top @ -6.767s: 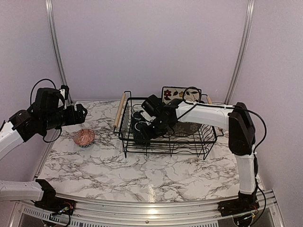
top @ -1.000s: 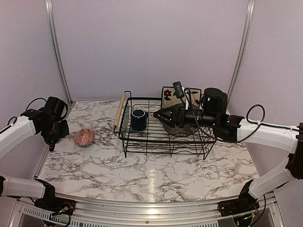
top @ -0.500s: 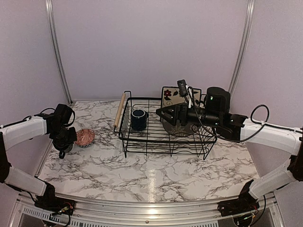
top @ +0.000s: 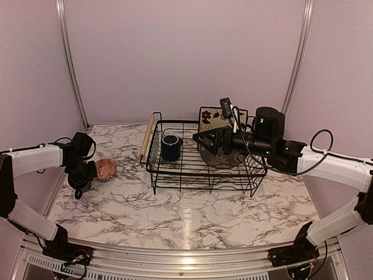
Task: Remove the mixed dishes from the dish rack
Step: Place the cup at the corner of the board, then grab the cup from the dish rack.
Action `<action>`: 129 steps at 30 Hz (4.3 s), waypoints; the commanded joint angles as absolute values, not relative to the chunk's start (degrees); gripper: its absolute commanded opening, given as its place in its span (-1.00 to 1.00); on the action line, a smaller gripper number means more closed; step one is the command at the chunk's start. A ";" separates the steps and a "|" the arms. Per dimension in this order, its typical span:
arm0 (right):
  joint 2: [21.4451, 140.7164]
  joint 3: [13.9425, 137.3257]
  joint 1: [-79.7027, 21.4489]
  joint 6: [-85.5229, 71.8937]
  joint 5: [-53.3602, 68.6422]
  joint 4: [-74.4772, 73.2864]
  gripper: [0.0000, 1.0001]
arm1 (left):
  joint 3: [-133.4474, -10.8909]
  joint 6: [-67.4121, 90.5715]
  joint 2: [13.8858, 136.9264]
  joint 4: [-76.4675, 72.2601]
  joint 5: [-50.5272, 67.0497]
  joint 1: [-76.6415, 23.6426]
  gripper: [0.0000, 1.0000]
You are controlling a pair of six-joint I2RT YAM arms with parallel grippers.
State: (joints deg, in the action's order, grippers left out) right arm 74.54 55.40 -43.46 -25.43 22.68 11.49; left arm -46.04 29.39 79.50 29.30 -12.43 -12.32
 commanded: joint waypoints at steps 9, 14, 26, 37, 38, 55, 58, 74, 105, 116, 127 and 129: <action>73.52 56.00 -43.07 -25.35 21.73 10.35 0.94 | -46.57 29.60 80.77 26.84 -12.95 -11.95 -0.56; 73.80 55.82 -43.08 -25.40 21.77 10.37 0.94 | -47.39 29.49 79.13 28.15 -13.05 -11.95 -0.34; 76.47 57.65 -43.07 -24.79 18.50 6.53 0.94 | -50.66 28.78 70.34 31.94 -11.23 -11.95 0.10; 87.48 71.16 -44.12 -17.85 6.99 -8.95 0.93 | -51.83 27.57 56.59 29.80 -3.10 -11.95 0.43; 88.84 72.67 -44.48 -17.28 5.88 -9.96 0.93 | -51.78 27.45 55.19 29.38 -2.32 -11.95 0.46; 117.90 104.38 -49.22 -5.73 -12.24 -24.72 0.94 | -47.62 27.67 41.41 25.21 8.73 -11.95 0.92; 122.41 109.19 -49.20 -4.89 -13.03 -26.87 0.94 | -48.11 26.99 41.02 26.45 7.55 -12.00 0.93; 135.61 120.29 -46.31 -5.86 -14.02 -27.37 0.97 | -47.70 26.10 40.43 27.86 6.12 -11.95 0.96; 140.24 125.26 -44.12 -3.55 -6.06 -23.11 0.14 | -48.35 27.79 41.39 27.95 7.28 -12.00 0.97; 127.18 113.34 -44.47 -4.99 -3.80 -19.59 -0.37 | -48.54 30.73 42.86 26.24 10.10 -12.04 0.98; 109.18 96.04 -44.47 -9.72 4.92 -9.57 -0.52 | -48.26 35.13 43.81 22.88 16.15 -12.04 0.98; 104.89 90.64 -44.49 -10.88 7.12 -5.51 -0.53 | -47.49 36.46 43.93 20.81 18.38 -12.10 0.98</action>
State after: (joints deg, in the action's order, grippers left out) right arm 112.77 96.57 -44.45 -7.60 1.54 -16.91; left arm -47.92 33.80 43.57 24.91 13.58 -12.32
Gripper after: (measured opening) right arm 0.879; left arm 0.989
